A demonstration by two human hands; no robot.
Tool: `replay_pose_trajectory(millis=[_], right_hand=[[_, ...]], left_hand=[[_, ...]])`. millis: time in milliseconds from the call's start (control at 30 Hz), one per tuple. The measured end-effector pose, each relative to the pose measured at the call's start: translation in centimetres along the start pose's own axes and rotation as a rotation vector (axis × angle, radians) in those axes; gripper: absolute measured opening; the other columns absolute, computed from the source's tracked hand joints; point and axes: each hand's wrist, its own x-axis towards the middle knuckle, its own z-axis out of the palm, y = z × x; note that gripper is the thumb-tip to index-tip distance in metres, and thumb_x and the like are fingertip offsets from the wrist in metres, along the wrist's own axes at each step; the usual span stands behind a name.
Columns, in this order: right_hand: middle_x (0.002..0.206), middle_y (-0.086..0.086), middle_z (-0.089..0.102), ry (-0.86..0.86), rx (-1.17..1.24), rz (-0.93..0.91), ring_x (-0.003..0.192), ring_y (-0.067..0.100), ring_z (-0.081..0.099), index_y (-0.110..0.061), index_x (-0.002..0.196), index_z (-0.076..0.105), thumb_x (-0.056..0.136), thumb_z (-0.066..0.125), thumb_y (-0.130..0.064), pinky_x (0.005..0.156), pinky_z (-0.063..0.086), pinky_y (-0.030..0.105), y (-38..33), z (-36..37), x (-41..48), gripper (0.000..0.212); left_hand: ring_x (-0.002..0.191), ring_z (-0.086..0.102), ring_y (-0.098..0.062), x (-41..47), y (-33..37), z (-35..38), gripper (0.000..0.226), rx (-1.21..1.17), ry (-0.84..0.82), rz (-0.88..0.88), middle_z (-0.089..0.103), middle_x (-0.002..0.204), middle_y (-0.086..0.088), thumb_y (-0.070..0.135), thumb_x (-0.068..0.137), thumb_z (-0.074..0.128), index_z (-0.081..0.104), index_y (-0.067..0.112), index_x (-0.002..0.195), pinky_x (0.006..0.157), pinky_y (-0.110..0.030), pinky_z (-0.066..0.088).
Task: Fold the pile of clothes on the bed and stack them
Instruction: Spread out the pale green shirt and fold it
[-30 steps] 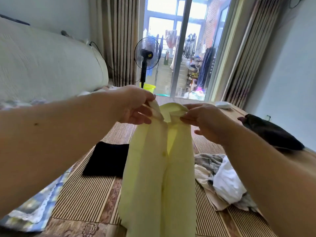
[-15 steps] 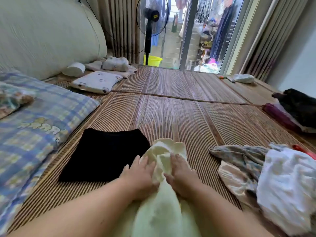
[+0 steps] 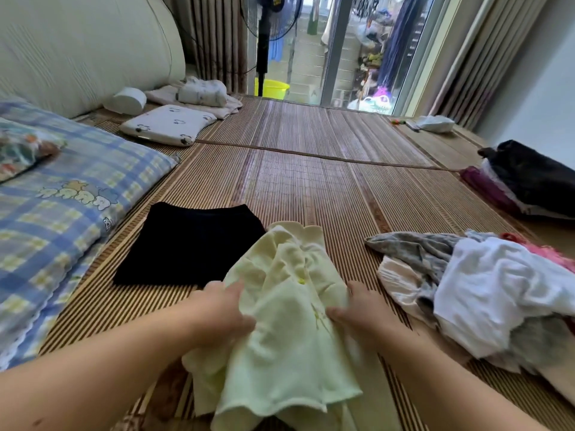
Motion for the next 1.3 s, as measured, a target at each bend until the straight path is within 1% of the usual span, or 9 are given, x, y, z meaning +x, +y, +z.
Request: replay_pose_trajectory(millis=[167,300,400,633,767,900,1067,1200,1300], right_hand=[[0.086,-0.003,0.063,-0.153,0.016,0.065,0.079,0.014,0.061,-0.016,0.091,0.064,0.086,0.064,-0.041,0.057,0.041,0.024,2.2,-0.8,-4.7,0.025],[0.094,0.004,0.062,0.059,0.082,-0.012,0.086,0.021,0.058,-0.015,0.095,0.059,0.095,0.053,-0.033,0.068,0.042,0.030,2.7,-3.1,-5.4,0.019],[0.087,0.003,0.058,0.286,0.066,-0.083,0.081,0.023,0.052,-0.017,0.096,0.059,0.096,0.051,-0.029,0.071,0.037,0.033,4.0,-5.0,-5.1,0.014],[0.084,0.006,0.061,0.548,0.016,-0.095,0.077,0.025,0.050,-0.018,0.093,0.063,0.097,0.046,-0.028,0.068,0.036,0.034,6.4,-7.1,-2.9,0.020],[0.101,0.010,0.066,0.397,-0.076,-0.067,0.086,0.028,0.054,-0.019,0.108,0.062,0.096,0.048,-0.026,0.073,0.041,0.036,6.4,-6.7,-1.0,0.020],[0.127,0.008,0.054,0.298,-0.233,-0.048,0.114,0.033,0.049,-0.036,0.134,0.047,0.087,0.058,-0.027,0.097,0.042,0.048,5.2,-5.5,-0.8,0.049],[0.118,0.006,0.063,0.340,-0.308,-0.273,0.113,0.028,0.053,-0.026,0.116,0.066,0.084,0.062,-0.048,0.095,0.044,0.039,2.7,-3.4,-2.4,0.040],[0.125,0.003,0.061,0.020,-0.417,-0.120,0.112,0.026,0.057,-0.030,0.131,0.050,0.081,0.050,-0.070,0.091,0.049,0.041,2.7,-1.9,-4.2,0.064],[0.126,0.008,0.058,0.006,-0.412,0.004,0.113,0.029,0.056,-0.026,0.139,0.036,0.073,0.050,-0.080,0.092,0.049,0.042,3.4,-1.7,-5.4,0.086]], left_hand=[[0.112,0.056,-0.017,-4.3,-2.2,0.6,0.061,-0.094,0.065,-0.039,0.056,0.129,0.002,0.038,0.084,0.064,0.041,0.024,0.139,0.091,-0.027,0.044],[0.085,0.060,-0.012,-4.6,-3.7,-1.2,0.027,-0.328,0.257,-0.087,0.062,0.099,0.007,0.019,0.087,0.059,0.056,0.026,0.112,0.065,-0.028,0.047],[0.076,0.056,-0.008,-4.0,-6.0,-3.7,0.025,-0.332,0.414,-0.083,0.058,0.086,0.011,0.011,0.085,0.056,0.059,0.029,0.101,0.055,-0.026,0.040],[0.084,0.053,-0.021,-1.3,-10.5,-4.7,0.028,-0.127,0.549,-0.215,0.066,0.104,-0.004,0.014,0.087,0.054,0.066,0.026,0.110,0.064,-0.032,0.038],[0.112,0.051,-0.031,-0.4,-7.7,-3.1,0.040,-0.022,0.487,-0.181,0.053,0.128,-0.012,0.025,0.089,0.055,0.056,0.026,0.129,0.091,-0.041,0.044],[0.135,0.033,-0.019,-2.8,-0.2,-0.9,0.049,0.063,0.482,0.230,0.040,0.147,0.002,0.049,0.084,0.060,0.054,0.037,0.131,0.111,-0.039,0.025],[0.144,0.016,-0.013,-7.0,6.3,4.2,0.099,0.133,0.000,0.537,0.018,0.157,0.014,0.094,0.060,0.039,0.015,0.046,0.144,0.112,-0.042,0.001],[0.148,0.000,-0.022,-7.7,6.3,5.8,0.087,0.300,-0.097,0.518,-0.003,0.161,0.003,0.059,0.081,0.057,0.007,0.039,0.150,0.118,-0.043,0.001],[0.130,0.046,-0.019,-7.5,5.0,4.6,0.050,0.215,0.024,0.528,0.049,0.140,0.008,0.017,0.087,0.049,0.047,0.040,0.131,0.103,-0.036,0.043]])
